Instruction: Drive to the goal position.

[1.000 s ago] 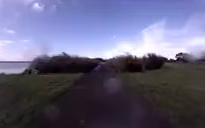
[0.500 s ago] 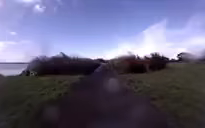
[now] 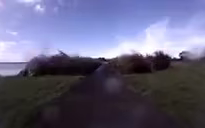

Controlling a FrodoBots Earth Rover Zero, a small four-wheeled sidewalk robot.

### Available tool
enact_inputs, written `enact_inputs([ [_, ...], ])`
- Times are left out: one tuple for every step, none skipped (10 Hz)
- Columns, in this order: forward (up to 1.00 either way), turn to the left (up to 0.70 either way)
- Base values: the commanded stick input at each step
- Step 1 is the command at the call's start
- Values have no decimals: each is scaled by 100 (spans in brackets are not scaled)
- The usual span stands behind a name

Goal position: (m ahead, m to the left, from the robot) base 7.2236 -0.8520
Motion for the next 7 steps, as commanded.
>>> enact_inputs([
  [70, -12],
  [70, -35],
  [70, -35],
  [70, -23],
  [70, -2],
  [70, 0],
  [70, 0],
])
